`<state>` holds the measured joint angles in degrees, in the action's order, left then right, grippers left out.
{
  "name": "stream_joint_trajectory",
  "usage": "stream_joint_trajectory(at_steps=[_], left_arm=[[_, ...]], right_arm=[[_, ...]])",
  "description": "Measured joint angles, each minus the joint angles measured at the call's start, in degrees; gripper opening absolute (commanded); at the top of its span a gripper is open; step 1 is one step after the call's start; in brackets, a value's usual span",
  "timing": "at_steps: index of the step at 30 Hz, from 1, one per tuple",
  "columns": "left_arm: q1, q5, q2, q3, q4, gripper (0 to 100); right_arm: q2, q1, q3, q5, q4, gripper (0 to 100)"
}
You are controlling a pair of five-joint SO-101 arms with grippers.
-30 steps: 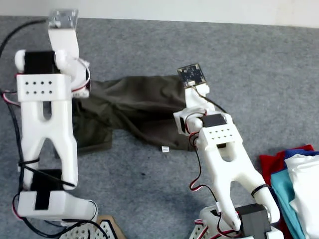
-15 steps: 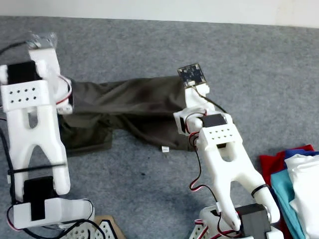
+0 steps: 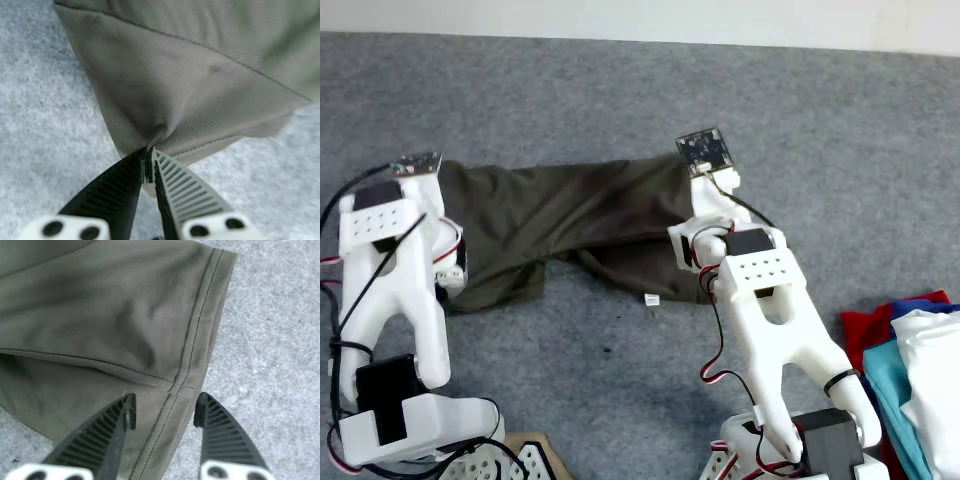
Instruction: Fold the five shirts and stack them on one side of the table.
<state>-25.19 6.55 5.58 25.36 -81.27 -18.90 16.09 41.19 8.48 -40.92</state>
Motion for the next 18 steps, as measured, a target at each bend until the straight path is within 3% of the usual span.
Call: stream_joint_trajectory(at_steps=[12,18], left_arm=[[-3.96,1.41,0.00,8.79,12.48,1],[-4.04,1.41,0.00,13.71,19.25,1]], right_arm=[[1.58,0.00,0.00,0.00,0.26,19.8],[7.30,0.00,0.00,0.00,5.54,20.2]])
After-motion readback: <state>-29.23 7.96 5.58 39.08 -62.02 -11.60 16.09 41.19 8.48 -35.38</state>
